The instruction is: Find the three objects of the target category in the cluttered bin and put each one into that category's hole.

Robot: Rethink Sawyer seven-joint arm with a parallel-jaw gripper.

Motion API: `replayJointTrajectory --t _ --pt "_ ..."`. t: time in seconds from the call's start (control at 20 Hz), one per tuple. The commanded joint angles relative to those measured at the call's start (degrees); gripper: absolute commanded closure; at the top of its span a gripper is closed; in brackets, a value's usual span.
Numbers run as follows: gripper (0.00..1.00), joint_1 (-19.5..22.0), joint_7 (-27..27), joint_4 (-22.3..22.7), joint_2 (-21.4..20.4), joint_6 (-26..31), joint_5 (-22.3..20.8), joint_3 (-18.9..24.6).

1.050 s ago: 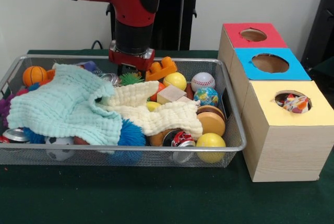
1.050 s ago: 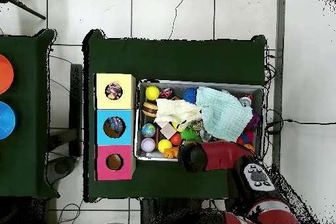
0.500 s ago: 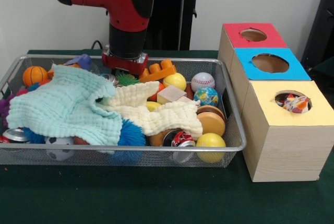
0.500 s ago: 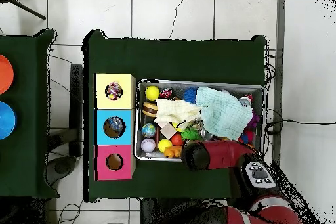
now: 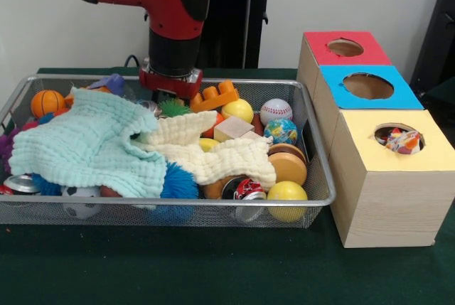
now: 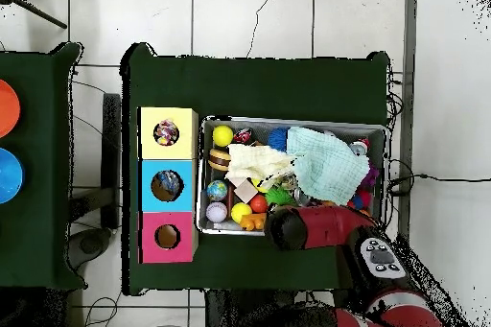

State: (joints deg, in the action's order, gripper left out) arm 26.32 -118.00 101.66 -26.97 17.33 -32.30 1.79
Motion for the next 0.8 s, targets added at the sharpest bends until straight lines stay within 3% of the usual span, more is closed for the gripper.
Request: replayJointTrajectory --t 0.05,0.4,0.65,0.8 --pt "0.0 1.18 0.52 -1.1 -3.38 6.08 1.9 3.23" --pt "0.0 -4.34 -1.65 -3.84 -6.49 10.24 -0.03 -3.22" --pt "0.0 -2.36 -2.91 -0.35 -6.32 11.98 4.6 0.09" --pt "0.0 -3.1 -3.95 0.74 -7.05 13.61 6.07 -0.54"
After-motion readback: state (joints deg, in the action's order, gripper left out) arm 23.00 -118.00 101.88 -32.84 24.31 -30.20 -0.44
